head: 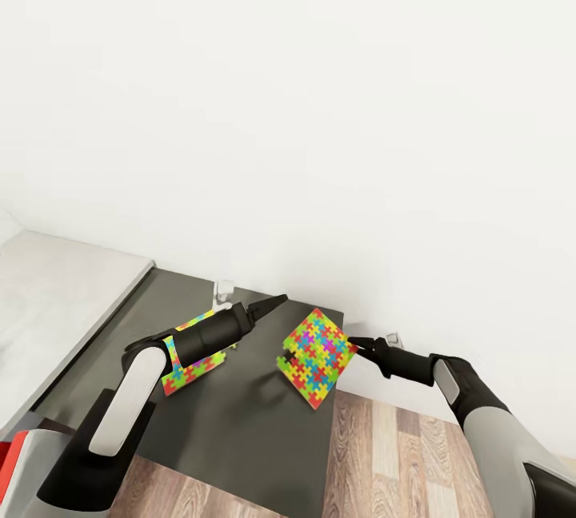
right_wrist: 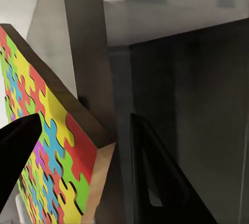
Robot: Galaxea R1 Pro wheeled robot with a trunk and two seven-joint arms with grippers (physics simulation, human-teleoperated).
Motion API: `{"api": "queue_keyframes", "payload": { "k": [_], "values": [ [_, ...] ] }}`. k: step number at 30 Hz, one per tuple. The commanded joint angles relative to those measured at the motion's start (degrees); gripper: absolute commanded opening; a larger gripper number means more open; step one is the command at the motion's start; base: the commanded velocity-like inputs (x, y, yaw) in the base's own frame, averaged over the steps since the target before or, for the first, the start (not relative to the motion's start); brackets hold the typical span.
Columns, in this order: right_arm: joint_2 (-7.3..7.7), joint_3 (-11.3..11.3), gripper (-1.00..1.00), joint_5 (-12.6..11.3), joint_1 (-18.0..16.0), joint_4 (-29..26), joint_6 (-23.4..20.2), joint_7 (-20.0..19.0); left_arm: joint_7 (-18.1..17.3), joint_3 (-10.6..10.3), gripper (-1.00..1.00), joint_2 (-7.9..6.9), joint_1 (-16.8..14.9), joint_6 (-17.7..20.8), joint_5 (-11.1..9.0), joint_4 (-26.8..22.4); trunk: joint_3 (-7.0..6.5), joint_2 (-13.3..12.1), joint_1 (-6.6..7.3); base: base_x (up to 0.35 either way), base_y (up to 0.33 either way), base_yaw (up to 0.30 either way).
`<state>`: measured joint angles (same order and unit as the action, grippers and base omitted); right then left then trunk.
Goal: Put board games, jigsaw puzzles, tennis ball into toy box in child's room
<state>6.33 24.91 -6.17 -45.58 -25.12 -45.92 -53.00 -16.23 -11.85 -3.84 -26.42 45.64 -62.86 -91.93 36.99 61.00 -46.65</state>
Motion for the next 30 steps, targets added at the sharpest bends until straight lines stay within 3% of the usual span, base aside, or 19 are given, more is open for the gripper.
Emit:
{"api": "queue_keyframes", "payload": {
  "k": [1, 19, 30],
  "values": [
    [0.0, 0.14, -1.0, 0.28, 0.06, -0.33, 0.12, 0.04, -0.14, -0.02, 1.0, -0.03, -0.04, 0.15, -0.01, 0.0, 0.05, 0.03, 0.0, 0.0, 0.0, 0.0],
    [-0.32, 0.27, -1.0, 0.22, 1.36, -8.21, -1.13, 0.02, -0.07, -0.05, 1.0, 0.04, -0.04, 0.08, 0.01, 0.0, 0.05, 0.03, 0.0, 0.0, 0.0, 0.0],
    [-0.42, 0.18, -1.0, 0.09, 5.29, -18.91, -5.34, -0.04, 0.0, -0.03, 1.0, 0.26, -0.06, 0.12, 0.0, 0.0, 0.05, 0.03, 0.0, 0.0, 0.0, 0.0]
  ]
}}
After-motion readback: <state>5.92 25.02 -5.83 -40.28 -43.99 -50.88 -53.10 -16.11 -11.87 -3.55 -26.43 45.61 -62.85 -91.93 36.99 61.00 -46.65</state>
